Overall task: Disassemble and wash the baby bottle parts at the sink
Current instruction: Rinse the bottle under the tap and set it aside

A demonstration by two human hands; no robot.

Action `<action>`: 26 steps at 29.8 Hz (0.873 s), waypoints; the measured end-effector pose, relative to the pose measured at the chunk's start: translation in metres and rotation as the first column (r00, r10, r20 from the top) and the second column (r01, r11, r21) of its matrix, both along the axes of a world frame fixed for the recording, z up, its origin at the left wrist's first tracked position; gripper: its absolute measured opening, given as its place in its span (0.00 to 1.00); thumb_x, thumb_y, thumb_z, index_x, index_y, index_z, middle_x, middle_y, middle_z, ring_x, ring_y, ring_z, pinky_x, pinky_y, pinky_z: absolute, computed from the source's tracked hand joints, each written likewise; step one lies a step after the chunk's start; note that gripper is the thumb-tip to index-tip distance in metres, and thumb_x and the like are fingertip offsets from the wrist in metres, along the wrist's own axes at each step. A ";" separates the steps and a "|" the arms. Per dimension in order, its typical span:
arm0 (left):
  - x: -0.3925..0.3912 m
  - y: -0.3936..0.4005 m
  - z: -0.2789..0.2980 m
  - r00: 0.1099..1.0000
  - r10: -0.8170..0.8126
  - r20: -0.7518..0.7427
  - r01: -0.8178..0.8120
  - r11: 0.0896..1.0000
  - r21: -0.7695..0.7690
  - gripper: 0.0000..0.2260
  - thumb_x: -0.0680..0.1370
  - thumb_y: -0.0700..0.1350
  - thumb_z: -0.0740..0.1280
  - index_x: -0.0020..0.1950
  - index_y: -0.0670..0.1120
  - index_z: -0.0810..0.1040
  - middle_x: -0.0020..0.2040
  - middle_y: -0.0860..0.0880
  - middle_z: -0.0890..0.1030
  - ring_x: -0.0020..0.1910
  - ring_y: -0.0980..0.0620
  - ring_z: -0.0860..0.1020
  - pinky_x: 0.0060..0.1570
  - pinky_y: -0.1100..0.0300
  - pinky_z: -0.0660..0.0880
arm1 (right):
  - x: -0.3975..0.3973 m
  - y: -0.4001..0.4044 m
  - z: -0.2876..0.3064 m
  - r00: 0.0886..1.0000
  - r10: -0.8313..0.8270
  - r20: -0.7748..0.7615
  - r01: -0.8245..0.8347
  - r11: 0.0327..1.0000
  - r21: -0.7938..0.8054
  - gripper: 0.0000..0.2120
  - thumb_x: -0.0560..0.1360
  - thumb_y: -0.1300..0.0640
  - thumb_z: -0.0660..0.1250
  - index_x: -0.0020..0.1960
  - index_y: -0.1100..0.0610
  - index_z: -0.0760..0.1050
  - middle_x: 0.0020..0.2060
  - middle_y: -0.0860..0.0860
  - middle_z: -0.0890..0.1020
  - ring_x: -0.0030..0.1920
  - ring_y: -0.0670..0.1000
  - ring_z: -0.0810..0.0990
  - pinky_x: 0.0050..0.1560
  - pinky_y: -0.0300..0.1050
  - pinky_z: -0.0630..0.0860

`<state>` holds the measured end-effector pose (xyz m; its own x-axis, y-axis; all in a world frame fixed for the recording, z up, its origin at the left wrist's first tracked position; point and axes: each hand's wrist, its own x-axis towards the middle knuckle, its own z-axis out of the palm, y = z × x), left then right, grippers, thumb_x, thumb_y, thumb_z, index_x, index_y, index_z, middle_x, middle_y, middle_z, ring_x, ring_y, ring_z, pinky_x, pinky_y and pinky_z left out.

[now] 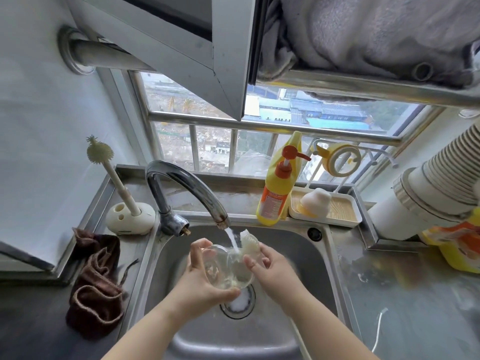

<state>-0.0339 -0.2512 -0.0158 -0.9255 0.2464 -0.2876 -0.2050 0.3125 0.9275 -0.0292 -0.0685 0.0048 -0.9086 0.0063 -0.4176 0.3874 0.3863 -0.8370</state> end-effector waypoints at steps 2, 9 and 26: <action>0.003 -0.003 -0.001 0.997 0.014 0.076 -0.019 0.998 0.066 0.39 0.52 0.55 0.80 0.53 0.65 0.59 0.61 0.47 0.68 0.53 0.49 0.77 0.57 0.51 0.76 | -0.001 -0.004 -0.002 1.000 -0.020 0.008 0.020 0.998 -0.060 0.18 0.74 0.48 0.68 0.63 0.42 0.70 0.50 0.46 0.82 0.51 0.44 0.80 0.52 0.39 0.76; -0.008 0.001 0.019 0.799 0.025 0.601 -0.247 0.925 0.289 0.26 0.63 0.59 0.73 0.55 0.55 0.67 0.60 0.43 0.71 0.46 0.46 0.80 0.36 0.50 0.81 | 0.002 -0.006 -0.008 0.999 -0.029 -0.032 0.023 0.986 -0.165 0.27 0.69 0.47 0.71 0.66 0.46 0.69 0.51 0.49 0.83 0.53 0.46 0.81 0.59 0.47 0.76; -0.003 0.001 -0.001 1.000 0.003 0.025 -0.001 0.998 -0.069 0.36 0.60 0.44 0.76 0.62 0.56 0.62 0.57 0.51 0.71 0.47 0.55 0.75 0.42 0.74 0.72 | -0.003 0.011 0.015 0.940 0.315 -0.132 -0.219 0.854 0.473 0.15 0.79 0.49 0.59 0.64 0.46 0.73 0.54 0.51 0.81 0.55 0.51 0.77 0.56 0.46 0.73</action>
<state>-0.0366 -0.2505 -0.0168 -0.9183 0.2234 -0.3269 -0.2286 0.3750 0.8984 -0.0319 -0.0575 0.0195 -0.9647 -0.1073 -0.2406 0.0602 0.7992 -0.5980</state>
